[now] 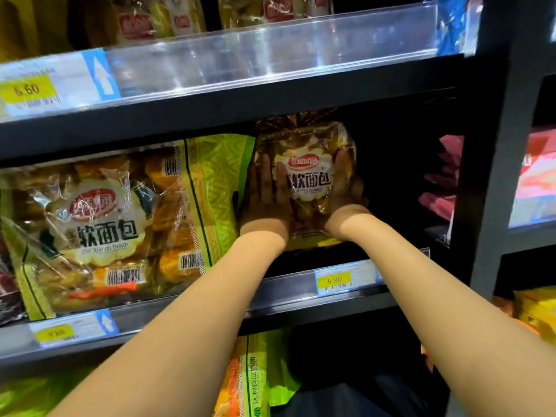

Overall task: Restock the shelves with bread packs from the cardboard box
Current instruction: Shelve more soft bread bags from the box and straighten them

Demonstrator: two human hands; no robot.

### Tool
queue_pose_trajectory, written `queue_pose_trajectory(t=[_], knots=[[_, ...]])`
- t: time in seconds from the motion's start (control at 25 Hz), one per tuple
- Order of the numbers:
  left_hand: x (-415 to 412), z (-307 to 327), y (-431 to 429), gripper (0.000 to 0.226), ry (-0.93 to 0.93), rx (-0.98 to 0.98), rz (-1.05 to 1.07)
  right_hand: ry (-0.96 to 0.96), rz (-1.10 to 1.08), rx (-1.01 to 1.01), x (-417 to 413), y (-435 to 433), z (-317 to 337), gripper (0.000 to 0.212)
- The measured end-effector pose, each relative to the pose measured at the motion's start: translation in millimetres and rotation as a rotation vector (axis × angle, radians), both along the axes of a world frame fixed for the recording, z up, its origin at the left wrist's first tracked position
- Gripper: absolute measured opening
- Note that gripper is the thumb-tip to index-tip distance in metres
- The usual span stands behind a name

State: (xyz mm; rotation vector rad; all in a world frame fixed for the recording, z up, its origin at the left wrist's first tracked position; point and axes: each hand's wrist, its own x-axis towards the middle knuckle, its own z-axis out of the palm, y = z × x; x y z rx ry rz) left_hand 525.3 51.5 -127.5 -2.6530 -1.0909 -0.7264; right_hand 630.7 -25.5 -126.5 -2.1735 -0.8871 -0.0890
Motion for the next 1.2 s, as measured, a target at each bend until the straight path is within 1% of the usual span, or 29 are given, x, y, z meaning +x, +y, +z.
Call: queue_pose_trajectory(t=[0.08,0.12,0.16,0.2,0.24,0.28,0.36,0.4,0.48,0.56,0.64,0.68,0.8,0.88,0.92,1.0,1.08,1.12,1.2], knots=[[-11.0,11.3,-12.5,0.087,0.055,-0.083,-0.012,0.082,-0.02,-0.062,-6.1,-6.6,5.7,0.111],[-19.9,18.0,-22.4,0.086,0.08,-0.109,-0.04,0.085,-0.025,-0.142,-13.1,-13.4,8.8,0.107],[-33.7,22.5,-33.7,0.079,0.097,-0.1,-0.074,0.043,-0.061,-0.24,-26.7,-21.8,11.7,0.098],[-50.7,25.0,-45.4,0.071,0.104,-0.046,-0.115,-0.04,-0.124,-0.315,-43.4,-31.4,14.0,0.091],[-71.5,25.9,-58.0,0.069,0.093,0.044,-0.166,-0.141,-0.166,-0.339,-62.7,-39.1,14.3,0.09],[-95.8,24.6,-69.6,0.074,0.082,0.135,-0.228,-0.251,-0.164,-0.317,-83.3,-47.5,13.8,0.09],[-153.6,16.9,-82.7,0.081,0.092,0.226,-0.297,-0.421,-0.045,-0.179,-125.9,-59.7,12.3,0.089],[-183.5,10.4,-83.2,0.082,0.114,0.239,-0.284,-0.456,0.043,-0.108,-143.1,-66.2,10.6,0.088],[-248.8,-3.6,-77.2,0.081,0.163,0.23,-0.179,-0.463,0.232,-0.072,-179.9,-71.6,5.0,0.084],[-313.8,-18.8,-67.2,0.082,0.228,0.166,-0.042,-0.483,0.427,-0.114,-224.6,-72.3,-10.8,0.081],[-374.5,-37.1,-57.1,0.089,0.287,0.0,0.062,-0.517,0.631,-0.177,-275.5,-71.1,-30.8,0.079],[-402.7,-48.0,-52.4,0.097,0.322,-0.095,0.085,-0.54,0.724,-0.214,-298.1,-69.8,-41.0,0.079],[-472.4,-79.9,-45.4,0.123,0.438,-0.294,0.055,-0.618,0.968,-0.297,-349.0,-60.1,-71.6,0.079],[-507.9,-99.9,-47.9,0.127,0.469,-0.433,0.059,-0.623,1.121,-0.468,-376.4,-55.0,-91.1,0.08],[-522.0,-111.4,-47.9,0.124,0.462,-0.514,0.082,-0.607,1.179,-0.568,-384.9,-52.2,-103.2,0.083],[-541.4,-135.2,-46.5,0.119,0.411,-0.695,0.152,-0.587,1.202,-0.802,-392.2,-45.7,-127.2,0.096],[-551.1,-158.3,-44.4,0.124,0.285,-0.864,0.231,-0.612,1.178,-0.954,-391.5,-39.0,-149.3,0.11],[-553.6,-169.3,-42.4,0.127,0.197,-0.972,0.281,-0.645,1.164,-0.996,-389.5,-36.0,-158.2,0.115],[-555.4,-185.6,-40.8,0.133,-0.044,-1.207,0.361,-0.72,1.164,-1.076,-386.0,-29.2,-172.0,0.119]])
